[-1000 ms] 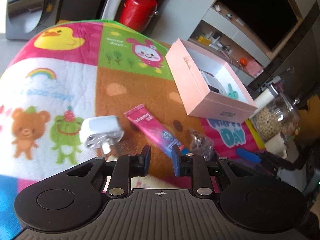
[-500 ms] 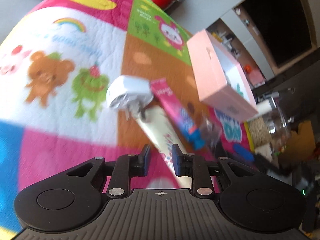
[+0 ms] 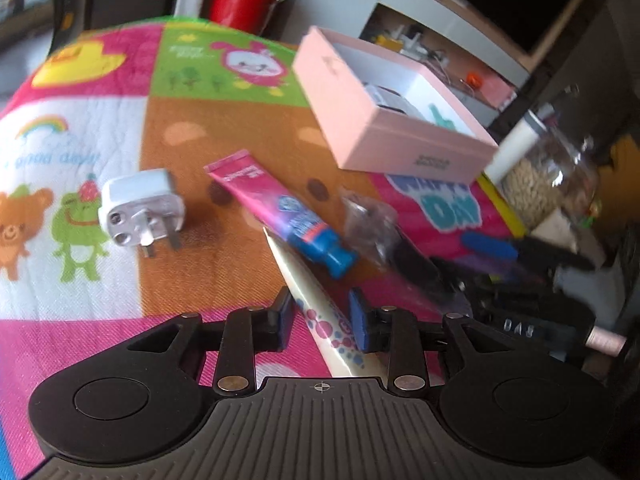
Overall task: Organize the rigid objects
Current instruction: 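Grasp the cream lotion tube with the left gripper while the right gripper grasps the plastic bag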
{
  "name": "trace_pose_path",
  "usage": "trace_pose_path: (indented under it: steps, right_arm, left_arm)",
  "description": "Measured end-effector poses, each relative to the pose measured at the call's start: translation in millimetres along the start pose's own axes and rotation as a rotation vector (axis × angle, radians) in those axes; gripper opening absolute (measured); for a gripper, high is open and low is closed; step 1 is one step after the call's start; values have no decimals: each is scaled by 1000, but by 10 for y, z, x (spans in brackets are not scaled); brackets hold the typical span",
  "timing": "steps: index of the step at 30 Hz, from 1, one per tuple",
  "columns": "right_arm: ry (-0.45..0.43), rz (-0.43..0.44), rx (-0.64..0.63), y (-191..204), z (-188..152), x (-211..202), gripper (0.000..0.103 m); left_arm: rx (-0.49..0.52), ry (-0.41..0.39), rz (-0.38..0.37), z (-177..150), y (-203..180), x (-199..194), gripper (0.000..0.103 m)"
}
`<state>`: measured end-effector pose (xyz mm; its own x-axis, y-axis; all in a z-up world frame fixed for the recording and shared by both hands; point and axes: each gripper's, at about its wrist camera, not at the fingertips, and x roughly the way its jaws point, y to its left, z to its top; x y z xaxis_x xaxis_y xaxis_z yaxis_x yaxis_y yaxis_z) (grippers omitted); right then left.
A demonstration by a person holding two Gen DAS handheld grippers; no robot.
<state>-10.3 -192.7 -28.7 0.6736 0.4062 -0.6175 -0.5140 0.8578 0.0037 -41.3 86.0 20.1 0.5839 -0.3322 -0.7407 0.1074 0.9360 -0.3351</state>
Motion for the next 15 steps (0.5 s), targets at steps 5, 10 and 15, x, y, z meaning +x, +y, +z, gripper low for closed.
trace_pose_path:
  steps: [5, 10, 15]
  right_arm:
    - [16, 32, -10, -1, 19, 23, 77]
    - [55, 97, -32, -10, 52, 62, 93]
    - [91, 125, -71, 43, 77, 108, 103]
  left_arm:
    - [73, -26, 71, -62, -184, 19, 37]
    - [86, -17, 72, -154, -198, -67, 37]
    - [68, -21, 58, -243, -180, -135, 37]
